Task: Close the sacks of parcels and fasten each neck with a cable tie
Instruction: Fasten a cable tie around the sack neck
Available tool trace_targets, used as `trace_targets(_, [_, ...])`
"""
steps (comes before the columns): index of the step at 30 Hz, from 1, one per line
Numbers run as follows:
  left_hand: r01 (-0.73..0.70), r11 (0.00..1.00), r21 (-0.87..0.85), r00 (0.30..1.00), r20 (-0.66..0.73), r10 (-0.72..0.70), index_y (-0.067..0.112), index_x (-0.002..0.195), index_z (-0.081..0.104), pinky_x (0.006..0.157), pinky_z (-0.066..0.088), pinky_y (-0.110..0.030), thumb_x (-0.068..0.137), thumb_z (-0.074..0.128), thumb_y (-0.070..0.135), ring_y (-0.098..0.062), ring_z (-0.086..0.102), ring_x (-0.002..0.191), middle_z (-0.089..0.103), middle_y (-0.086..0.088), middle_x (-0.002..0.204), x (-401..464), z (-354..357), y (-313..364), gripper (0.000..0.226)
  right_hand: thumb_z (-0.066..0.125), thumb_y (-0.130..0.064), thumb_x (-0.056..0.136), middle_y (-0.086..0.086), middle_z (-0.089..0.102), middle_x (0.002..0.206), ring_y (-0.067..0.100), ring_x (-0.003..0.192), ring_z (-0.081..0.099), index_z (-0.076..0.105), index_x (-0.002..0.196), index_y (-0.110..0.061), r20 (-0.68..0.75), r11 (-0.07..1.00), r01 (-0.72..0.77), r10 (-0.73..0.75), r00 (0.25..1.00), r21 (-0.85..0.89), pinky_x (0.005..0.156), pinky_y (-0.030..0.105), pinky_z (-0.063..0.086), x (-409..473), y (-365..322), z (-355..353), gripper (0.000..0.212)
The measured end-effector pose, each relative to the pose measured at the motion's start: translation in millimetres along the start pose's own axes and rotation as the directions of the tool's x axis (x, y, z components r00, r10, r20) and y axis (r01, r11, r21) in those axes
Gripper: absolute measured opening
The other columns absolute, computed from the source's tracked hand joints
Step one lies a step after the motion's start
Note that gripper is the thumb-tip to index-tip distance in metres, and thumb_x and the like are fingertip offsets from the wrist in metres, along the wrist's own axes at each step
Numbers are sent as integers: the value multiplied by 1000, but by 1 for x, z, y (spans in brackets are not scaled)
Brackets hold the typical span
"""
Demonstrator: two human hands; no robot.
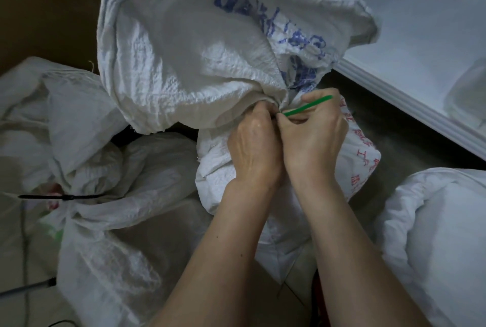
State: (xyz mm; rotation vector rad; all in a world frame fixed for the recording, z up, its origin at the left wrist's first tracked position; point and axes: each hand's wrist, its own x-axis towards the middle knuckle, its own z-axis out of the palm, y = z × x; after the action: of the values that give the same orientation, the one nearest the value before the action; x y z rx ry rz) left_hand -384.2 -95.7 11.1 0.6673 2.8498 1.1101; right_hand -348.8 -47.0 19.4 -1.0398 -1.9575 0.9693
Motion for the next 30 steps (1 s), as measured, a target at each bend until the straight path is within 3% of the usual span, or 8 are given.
trace_targets(6, [-20,999,49,1000,20,19,18,105,61,65,35,-29,94,51,21,-21,60,88,66,-2,100,-2,1,0,15,77,-5,72,-16,43,71,-5,60,44,45,103,-8,-20,1000,-20,20,1000,-20,62,-6,33,0,2,4,45])
trace_targets(11, [15,999,28,999,-51,-13,19,106,64,63,33,-28,95,51,21,-20,61,86,67,-2,98,-1,2,-2,17,80,-7,71,-15,54,68,4,68,64,50,97,-10,-25,1000,2,-2,1000,6,69,15,52,-1,0,4,40])
trace_targets(15, [32,999,-43,997,-74,-35,20,103,66,64,37,-30,94,51,25,-22,62,85,69,-3,92,-1,4,0,18,83,-10,68,-13,61,67,1,66,64,51,90,-13,-63,999,-27,29,998,32,65,10,50,0,2,2,39])
trace_targets(21, [32,998,-51,998,-57,-35,19,105,66,64,39,-30,95,51,24,-23,62,84,69,-4,92,-2,5,1,18,81,-5,70,-18,50,65,6,68,63,56,91,-8,-98,999,29,-31,995,-25,71,26,55,-3,0,4,33])
trace_targets(23, [33,998,-54,997,-65,-36,19,103,66,63,40,-30,94,51,23,-23,62,82,69,-4,90,-2,6,1,18,81,-6,69,-15,55,67,8,70,65,57,91,-6,-107,1000,18,-20,994,-16,71,24,55,-3,1,4,33])
trace_targets(27, [35,996,-82,997,-63,-40,19,100,66,66,42,-31,94,52,23,-21,61,83,69,-3,90,-1,5,0,17,82,-12,70,-11,60,69,-1,62,58,60,89,-7,-71,999,-13,11,997,-35,64,0,42,0,2,3,29])
trace_targets(30, [27,997,-73,998,-52,-31,18,102,66,67,44,-33,94,52,23,-21,62,84,69,-3,91,-1,4,-1,17,81,-12,72,-12,58,70,1,65,59,61,90,-7,-64,998,-7,4,998,-58,64,6,47,-1,0,3,27])
